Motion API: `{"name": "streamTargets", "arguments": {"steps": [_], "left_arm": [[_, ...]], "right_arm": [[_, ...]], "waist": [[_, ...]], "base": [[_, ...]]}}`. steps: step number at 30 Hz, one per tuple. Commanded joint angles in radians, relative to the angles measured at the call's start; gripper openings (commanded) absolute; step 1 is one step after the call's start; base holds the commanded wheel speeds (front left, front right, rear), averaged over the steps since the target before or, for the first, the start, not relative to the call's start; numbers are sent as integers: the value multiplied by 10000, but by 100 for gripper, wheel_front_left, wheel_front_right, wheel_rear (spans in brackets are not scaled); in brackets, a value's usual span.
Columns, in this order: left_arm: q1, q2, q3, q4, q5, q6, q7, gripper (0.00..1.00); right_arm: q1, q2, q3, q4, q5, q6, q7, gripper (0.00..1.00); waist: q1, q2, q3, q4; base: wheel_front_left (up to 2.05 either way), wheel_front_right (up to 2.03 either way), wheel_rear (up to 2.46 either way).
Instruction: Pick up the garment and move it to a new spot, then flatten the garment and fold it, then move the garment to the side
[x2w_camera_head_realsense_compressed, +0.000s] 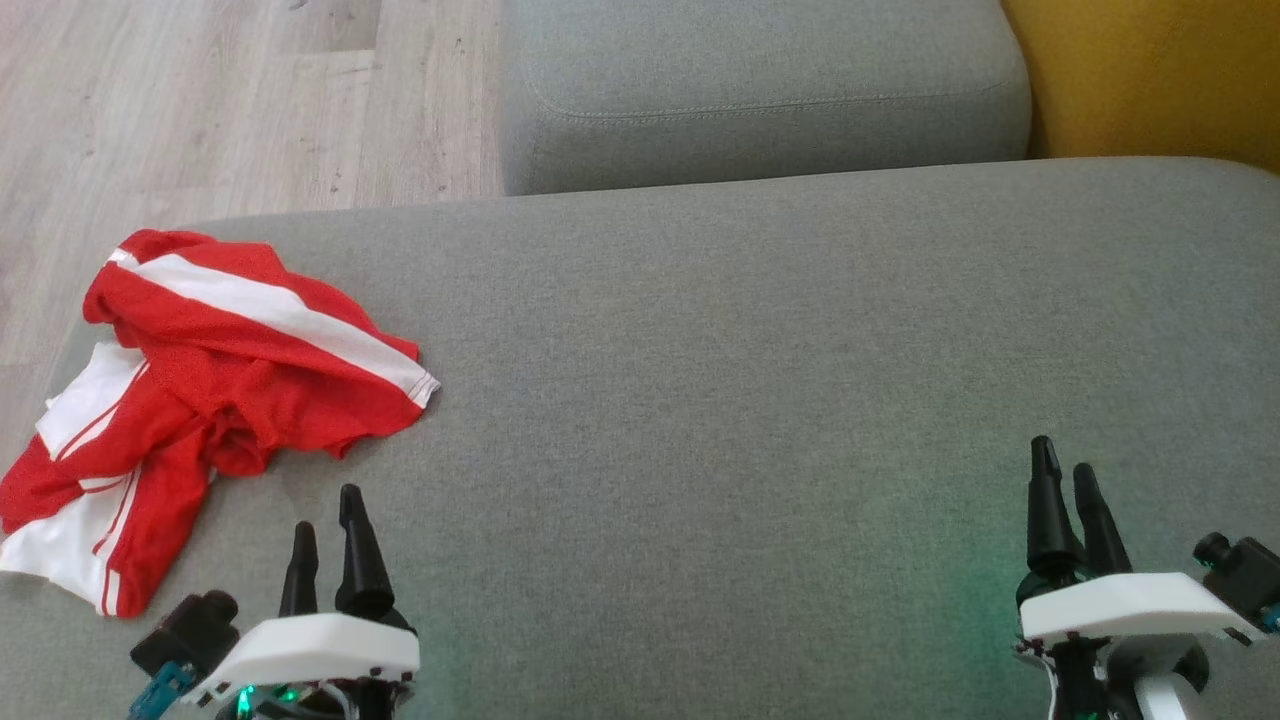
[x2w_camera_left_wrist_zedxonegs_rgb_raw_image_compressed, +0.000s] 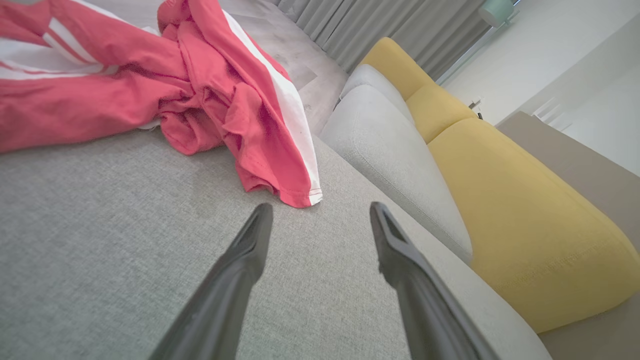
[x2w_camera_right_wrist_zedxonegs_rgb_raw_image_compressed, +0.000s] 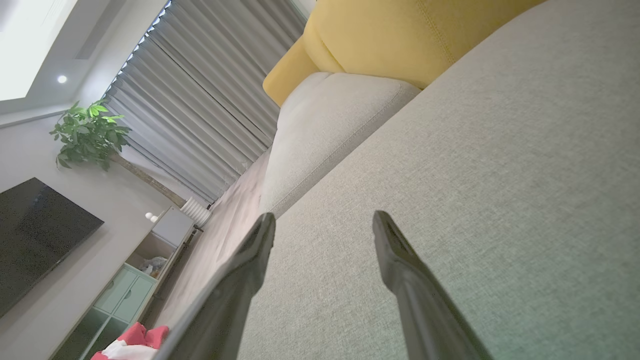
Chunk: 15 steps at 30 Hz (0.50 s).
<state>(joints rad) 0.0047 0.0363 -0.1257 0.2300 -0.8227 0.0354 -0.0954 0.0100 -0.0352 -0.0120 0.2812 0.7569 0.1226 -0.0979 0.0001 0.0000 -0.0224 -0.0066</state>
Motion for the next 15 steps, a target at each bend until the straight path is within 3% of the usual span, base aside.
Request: {"name": "streamTargets", "arguments": {"steps": [1,15], "left_arm": [[-456,94,136,-366,276,36,-146,100],[-437,106,-195,-580,1767,388,-555,100]], "right_arm": [[-477,-107,174,-407,-303,47,-134,100],[-450,-119,451,-599,-2074,56,-540,100]], "waist": [[-1,0,-7,1],[-1,0,-91,14]], "base": [[0,0,0],[0,0,0]]}}
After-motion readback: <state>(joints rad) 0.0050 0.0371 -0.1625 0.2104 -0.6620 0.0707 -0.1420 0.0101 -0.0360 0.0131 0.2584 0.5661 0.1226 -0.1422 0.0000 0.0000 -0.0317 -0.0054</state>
